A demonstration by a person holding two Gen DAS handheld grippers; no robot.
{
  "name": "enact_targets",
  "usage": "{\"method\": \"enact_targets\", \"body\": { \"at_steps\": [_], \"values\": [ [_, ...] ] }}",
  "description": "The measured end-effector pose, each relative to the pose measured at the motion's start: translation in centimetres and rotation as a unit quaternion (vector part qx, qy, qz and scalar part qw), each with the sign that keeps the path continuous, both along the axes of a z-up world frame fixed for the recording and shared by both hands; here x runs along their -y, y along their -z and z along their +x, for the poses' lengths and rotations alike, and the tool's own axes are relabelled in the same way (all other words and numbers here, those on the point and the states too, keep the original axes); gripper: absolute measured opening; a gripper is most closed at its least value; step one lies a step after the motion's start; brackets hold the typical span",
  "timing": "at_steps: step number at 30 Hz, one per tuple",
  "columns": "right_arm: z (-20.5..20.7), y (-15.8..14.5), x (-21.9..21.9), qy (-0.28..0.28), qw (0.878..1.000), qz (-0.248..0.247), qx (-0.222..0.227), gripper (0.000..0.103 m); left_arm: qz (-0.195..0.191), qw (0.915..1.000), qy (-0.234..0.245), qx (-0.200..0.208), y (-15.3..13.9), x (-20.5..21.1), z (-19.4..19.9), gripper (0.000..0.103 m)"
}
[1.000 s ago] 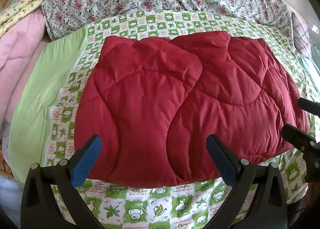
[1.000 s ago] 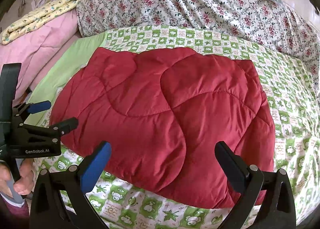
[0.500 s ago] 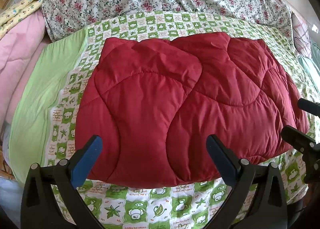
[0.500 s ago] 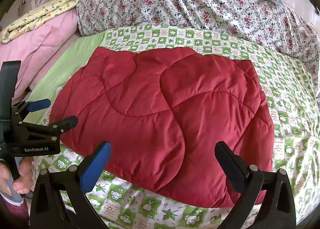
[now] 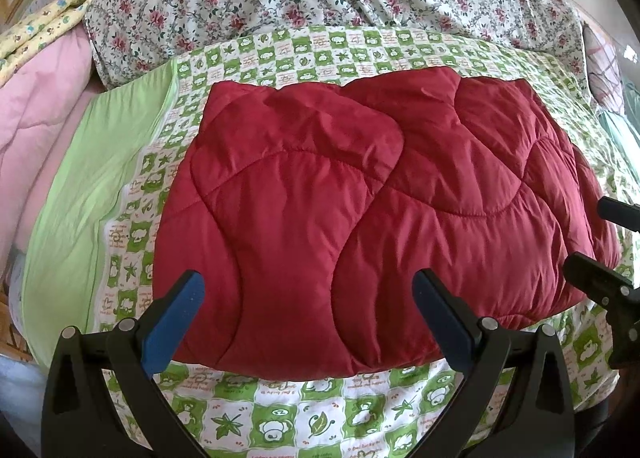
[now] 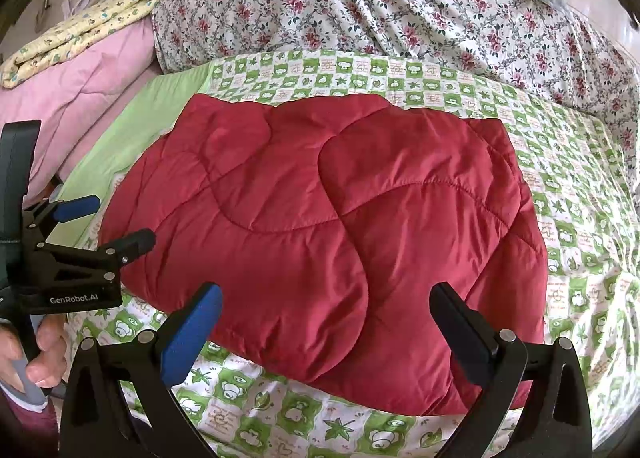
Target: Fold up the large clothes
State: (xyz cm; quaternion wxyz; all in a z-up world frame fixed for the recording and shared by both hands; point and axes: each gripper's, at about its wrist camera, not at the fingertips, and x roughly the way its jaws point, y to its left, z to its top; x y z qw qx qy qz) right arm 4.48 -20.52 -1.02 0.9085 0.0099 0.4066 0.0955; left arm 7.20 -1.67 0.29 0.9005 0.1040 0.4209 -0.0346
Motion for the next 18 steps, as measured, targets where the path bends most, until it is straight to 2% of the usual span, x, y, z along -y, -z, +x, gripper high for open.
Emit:
{"method": "enact_targets", "body": {
  "at_steps": [18],
  "values": [
    [0.07,0.0,0.53,0.0,1.0,0.0,-0.001,0.103,0.001,1.0,0.001,0.002,-0.05,0.24,-0.01,0.103]
  ]
}}
